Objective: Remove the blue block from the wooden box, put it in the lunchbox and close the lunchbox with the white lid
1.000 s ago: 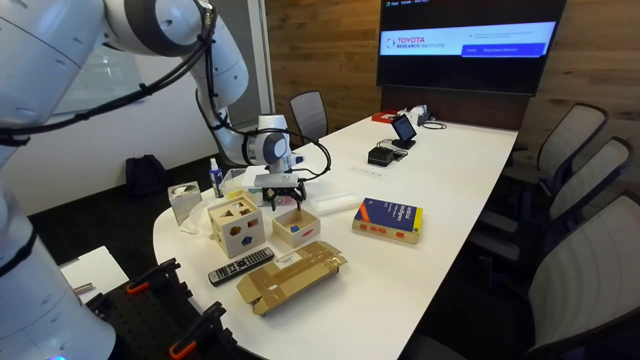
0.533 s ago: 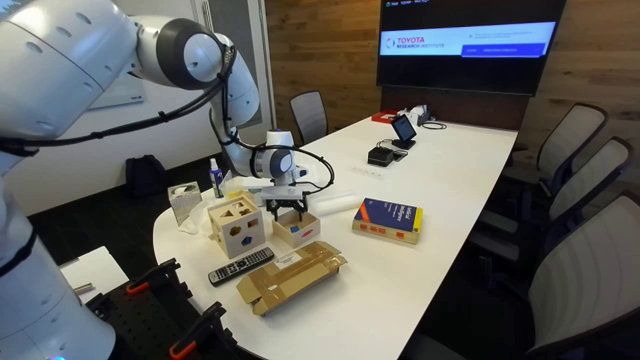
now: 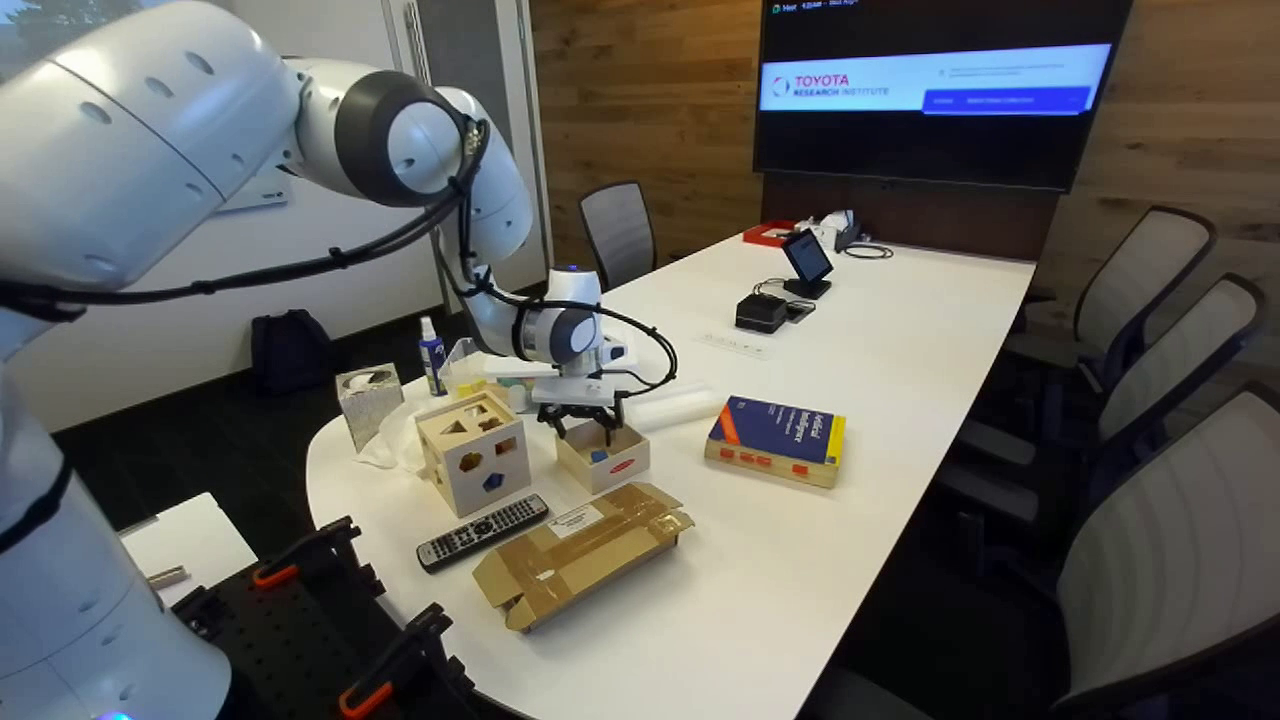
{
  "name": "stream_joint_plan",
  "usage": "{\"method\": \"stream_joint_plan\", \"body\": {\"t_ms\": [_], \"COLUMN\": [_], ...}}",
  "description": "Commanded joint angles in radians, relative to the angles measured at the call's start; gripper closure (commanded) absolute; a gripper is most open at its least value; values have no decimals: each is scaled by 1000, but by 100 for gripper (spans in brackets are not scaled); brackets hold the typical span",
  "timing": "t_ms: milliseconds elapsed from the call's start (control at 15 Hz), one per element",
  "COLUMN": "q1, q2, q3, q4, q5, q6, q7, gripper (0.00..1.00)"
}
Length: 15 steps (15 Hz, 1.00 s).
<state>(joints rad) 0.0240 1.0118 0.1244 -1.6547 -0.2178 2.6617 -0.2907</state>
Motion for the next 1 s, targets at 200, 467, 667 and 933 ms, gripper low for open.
{"method": "stream_joint_plan", "body": {"t_ms": [200,467,667,933], "q1": [-193,-252,-229,-184], "q2": [-6,-8,2,16], "q3": [168,206,175,137], "q4": [-13,-9,5,18], "q5": [115,154,143,129], "q6": [16,-8,-22,-32], "q7": [-211,-266,-240,-211], "gripper": [0,0,0,0]}}
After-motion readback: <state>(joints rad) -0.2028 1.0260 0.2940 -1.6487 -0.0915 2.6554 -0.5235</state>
